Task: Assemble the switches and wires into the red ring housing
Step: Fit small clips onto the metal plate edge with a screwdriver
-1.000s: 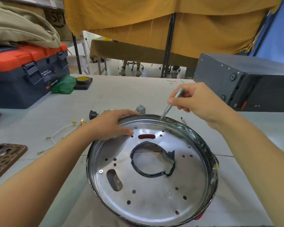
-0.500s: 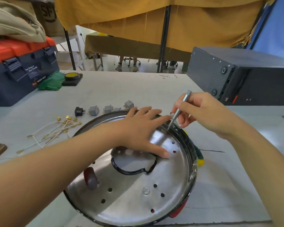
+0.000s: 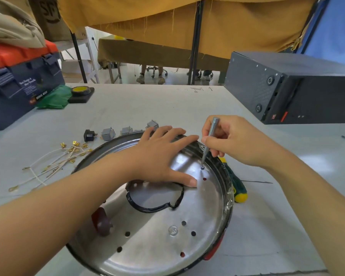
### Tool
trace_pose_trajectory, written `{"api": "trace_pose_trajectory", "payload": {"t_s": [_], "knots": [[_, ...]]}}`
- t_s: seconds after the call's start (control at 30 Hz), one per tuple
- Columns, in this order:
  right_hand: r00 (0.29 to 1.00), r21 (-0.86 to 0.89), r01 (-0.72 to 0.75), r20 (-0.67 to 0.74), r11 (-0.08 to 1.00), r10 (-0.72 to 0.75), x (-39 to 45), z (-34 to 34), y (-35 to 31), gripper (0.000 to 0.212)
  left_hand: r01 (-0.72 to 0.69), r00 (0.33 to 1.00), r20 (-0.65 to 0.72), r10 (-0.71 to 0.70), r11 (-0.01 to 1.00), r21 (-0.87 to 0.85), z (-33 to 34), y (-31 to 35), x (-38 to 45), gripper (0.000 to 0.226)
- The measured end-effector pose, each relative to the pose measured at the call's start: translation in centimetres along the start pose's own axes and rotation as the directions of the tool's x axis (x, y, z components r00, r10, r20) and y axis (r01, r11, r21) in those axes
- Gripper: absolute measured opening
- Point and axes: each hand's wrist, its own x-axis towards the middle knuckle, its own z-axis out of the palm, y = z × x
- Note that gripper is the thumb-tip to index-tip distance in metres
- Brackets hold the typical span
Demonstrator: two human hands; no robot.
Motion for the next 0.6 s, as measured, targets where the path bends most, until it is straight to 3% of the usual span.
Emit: {"api": "trace_pose_trajectory", "payload": {"t_s": [0.6], "knots": [[1.0, -0.041, -0.023, 0.013, 0.999, 0.024, -0.46, -0.62, -0.15, 0.016, -0.001, 1.0, 0.02, 0.001, 1.0, -0.019, -0.09, 0.01, 0.0, 0.106]]}}
